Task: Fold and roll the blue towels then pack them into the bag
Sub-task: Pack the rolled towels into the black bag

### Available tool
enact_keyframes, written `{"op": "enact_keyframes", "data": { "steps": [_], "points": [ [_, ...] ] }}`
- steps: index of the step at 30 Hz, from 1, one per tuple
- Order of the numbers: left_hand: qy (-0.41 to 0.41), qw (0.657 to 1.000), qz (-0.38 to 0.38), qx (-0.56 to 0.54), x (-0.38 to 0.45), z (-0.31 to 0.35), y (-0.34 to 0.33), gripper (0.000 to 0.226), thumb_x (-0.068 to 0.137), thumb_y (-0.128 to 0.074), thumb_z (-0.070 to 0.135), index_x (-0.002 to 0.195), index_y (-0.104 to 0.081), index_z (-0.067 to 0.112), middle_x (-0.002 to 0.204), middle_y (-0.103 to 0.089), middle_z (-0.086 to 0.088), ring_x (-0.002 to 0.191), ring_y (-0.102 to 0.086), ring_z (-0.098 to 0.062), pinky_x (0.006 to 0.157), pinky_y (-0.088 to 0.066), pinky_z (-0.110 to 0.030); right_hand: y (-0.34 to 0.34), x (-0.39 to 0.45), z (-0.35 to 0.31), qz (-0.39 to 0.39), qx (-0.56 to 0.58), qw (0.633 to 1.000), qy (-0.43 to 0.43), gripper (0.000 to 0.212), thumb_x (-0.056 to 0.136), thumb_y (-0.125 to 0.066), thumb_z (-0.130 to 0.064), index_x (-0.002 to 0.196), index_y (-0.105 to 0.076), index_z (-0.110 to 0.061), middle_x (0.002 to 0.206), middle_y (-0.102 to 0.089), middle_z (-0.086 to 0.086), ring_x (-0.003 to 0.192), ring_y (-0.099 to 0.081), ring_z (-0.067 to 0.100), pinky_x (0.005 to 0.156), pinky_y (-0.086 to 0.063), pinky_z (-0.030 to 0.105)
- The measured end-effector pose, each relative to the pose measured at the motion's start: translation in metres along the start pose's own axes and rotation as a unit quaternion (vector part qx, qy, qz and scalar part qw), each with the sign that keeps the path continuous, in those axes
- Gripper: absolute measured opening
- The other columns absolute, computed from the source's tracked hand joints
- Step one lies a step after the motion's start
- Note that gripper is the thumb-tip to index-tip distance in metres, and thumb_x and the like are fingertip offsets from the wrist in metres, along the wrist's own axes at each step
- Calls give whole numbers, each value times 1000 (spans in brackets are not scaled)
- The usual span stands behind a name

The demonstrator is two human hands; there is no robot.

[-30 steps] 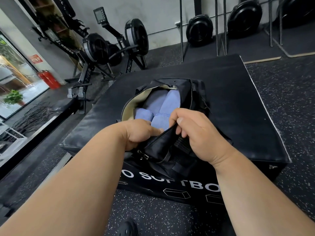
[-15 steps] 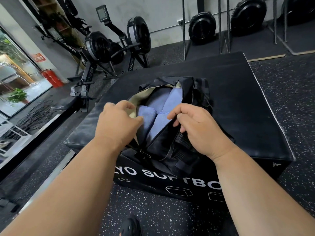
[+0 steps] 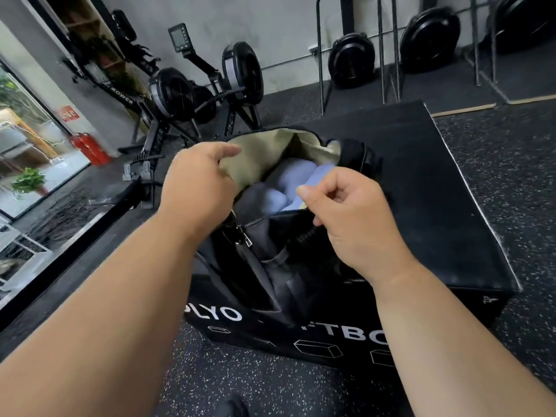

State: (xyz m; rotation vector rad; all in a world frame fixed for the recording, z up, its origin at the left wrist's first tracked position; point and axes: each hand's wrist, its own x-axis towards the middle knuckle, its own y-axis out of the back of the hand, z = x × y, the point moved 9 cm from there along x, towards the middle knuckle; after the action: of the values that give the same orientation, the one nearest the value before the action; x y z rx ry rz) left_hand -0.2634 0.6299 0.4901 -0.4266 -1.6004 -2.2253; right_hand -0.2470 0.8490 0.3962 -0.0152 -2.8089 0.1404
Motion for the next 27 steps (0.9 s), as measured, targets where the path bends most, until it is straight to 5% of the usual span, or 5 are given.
{"op": "enact_keyframes", "data": {
  "steps": [4, 8, 15, 22, 27],
  "points": [
    [50, 994, -90, -29, 9, -18, -7, 56, 89, -57, 3, 131, -70, 37, 93, -74, 13, 72, -71, -13, 54, -48, -18, -4, 3, 15, -6, -24, 999, -39, 35, 94, -75, -24, 78, -55, 0, 63, -55, 14, 56, -43, 16, 53, -38, 27],
    [69, 983, -169, -6, -6, -43, -32, 46, 90, -66, 11, 125, -70, 41, 106, -79, -3, 82, -74, -19, 70, -60, -32, 6, 8, 21, 21, -104, 994, -31, 8, 92, -72, -27, 93, -64, -28, 62, -58, 9, 56, -52, 18, 60, -48, 35],
    [69, 980, -184, -40, 11, -37, -43, 43, 87, -63, 11, 116, -74, 42, 52, -57, 17, 41, -49, -2, 45, -41, -17, 20, 16, 24, 31, -190, 981, -38, 53, 96, -59, -27, 143, -49, -50, 68, -60, -3, 74, -61, 11, 76, -52, 32],
    [-43, 968, -247, 12, 67, 10, -78, 49, 89, -65, 15, 134, -69, 35, 148, -57, 9, 130, -56, -9, 105, -43, -21, 16, 23, 28, -14, -267, 963, -22, 72, 93, -46, -15, 147, -40, -62, 87, -51, -10, 84, -54, 10, 75, -46, 31],
    [-53, 963, -265, 2, 81, 24, -96, 55, 95, -63, 10, 145, -60, 31, 116, -63, 7, 68, -52, 0, 54, -36, -1, 6, 31, 36, -38, -325, 945, 2, 58, 97, -47, -20, 142, -48, -58, 94, -46, -13, 89, -50, 5, 75, -41, 27]
  ]
}}
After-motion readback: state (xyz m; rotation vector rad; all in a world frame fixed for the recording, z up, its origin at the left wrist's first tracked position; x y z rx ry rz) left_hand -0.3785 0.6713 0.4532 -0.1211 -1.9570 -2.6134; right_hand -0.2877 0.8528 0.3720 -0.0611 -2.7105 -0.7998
